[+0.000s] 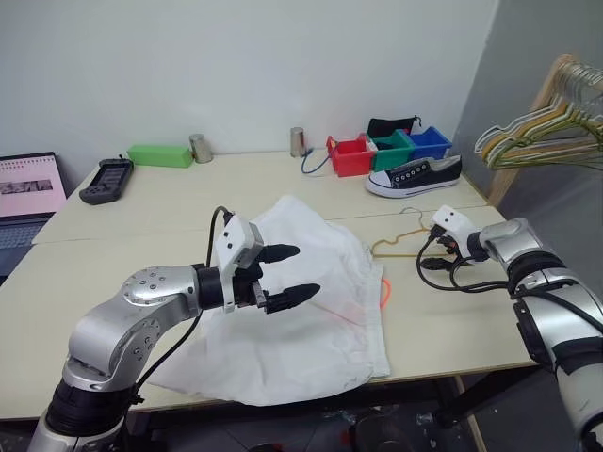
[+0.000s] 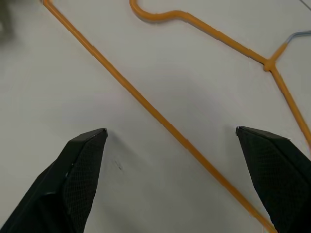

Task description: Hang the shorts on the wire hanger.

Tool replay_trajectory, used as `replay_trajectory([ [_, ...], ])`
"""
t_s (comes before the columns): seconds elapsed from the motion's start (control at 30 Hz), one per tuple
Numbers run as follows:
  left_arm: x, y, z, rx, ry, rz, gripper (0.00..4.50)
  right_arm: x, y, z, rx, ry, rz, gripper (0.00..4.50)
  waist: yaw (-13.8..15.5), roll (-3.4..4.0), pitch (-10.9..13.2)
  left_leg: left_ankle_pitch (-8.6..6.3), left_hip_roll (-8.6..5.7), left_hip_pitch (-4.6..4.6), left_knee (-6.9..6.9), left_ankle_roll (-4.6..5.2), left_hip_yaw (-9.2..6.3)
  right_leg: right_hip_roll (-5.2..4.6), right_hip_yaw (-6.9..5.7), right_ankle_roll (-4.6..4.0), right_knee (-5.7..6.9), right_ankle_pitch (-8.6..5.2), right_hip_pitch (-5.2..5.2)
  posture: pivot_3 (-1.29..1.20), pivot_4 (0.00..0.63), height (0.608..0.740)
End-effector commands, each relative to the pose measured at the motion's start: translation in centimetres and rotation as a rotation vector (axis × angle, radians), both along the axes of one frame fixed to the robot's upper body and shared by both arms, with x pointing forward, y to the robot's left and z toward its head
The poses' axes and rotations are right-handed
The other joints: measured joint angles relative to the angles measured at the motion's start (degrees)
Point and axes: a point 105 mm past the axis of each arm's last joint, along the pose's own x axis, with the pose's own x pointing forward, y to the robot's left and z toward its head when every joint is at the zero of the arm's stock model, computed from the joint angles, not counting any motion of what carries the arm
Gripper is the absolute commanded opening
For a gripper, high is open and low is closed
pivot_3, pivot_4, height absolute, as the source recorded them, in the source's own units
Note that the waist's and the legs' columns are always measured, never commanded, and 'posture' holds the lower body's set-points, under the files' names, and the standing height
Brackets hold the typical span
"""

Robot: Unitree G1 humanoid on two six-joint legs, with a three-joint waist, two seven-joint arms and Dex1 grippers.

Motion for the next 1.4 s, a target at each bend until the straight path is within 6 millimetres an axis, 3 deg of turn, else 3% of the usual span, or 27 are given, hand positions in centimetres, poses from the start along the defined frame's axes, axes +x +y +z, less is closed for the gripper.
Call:
replay_trajectory([
  [0.03,-0.6,-0.7,0.7,-0.012,-0.027,-0.031,4.49,1.0,0.9,1.8,0.086,-0.032,-0.047,4.50,0.17,0.00,0.00,0.00,0.00,0.00,0.00,0.00,0.00,0.00,0.00,0.00,0.00,0.00,0.00,-0.15,0.000,0.740],
  [0.37,-0.5,-0.9,1.1,-0.017,-0.041,-0.010,4.49,1.2,0.7,0.1,0.057,-0.039,-0.162,4.50,1.69,0.01,-0.01,0.00,-0.01,0.00,0.00,0.00,-0.01,0.00,0.01,0.00,0.00,0.00,0.01,-0.12,0.000,0.740],
  [0.47,-0.5,-0.7,1.1,-0.017,-0.043,0.007,4.50,1.1,0.4,0.0,0.041,-0.040,-0.166,4.08,1.91,0.01,-0.01,0.00,-0.02,0.00,0.01,0.00,-0.01,0.00,0.02,0.00,0.00,0.00,0.03,-0.11,0.000,0.740],
  [0.83,-0.4,-0.3,1.1,-0.022,-0.038,0.035,4.50,0.7,0.5,-0.2,0.057,-0.004,-0.149,1.55,3.28,0.01,-0.01,0.00,-0.03,0.01,0.01,0.00,-0.01,0.00,0.05,0.00,0.00,0.00,0.03,-0.11,0.000,0.740],
  [1.07,-0.2,-0.2,1.2,-0.021,-0.041,0.046,4.50,0.2,0.4,-0.8,0.117,0.044,-0.187,0.16,3.56,0.00,-0.03,0.00,-0.03,0.01,0.01,0.00,-0.01,0.00,0.04,0.00,0.00,0.00,0.03,-0.11,0.000,0.740],
  [1.2,-0.2,-0.3,1.0,-0.021,-0.038,0.054,4.50,0.0,-0.1,-1.0,0.151,0.059,-0.252,0.04,3.61,-0.02,-0.08,0.00,-0.03,0.01,0.01,0.00,-0.01,0.00,0.03,-0.01,-0.01,0.00,0.04,-0.12,0.000,0.740],
  [1.4,-0.3,0.6,0.8,-0.016,-0.031,0.099,4.50,1.6,-1.1,0.7,0.303,-0.020,-0.572,0.04,3.94,-0.02,-0.08,0.00,-0.03,0.01,0.01,0.00,-0.01,0.00,0.04,-0.28,-0.01,-0.15,0.04,-0.13,0.004,0.740],
])
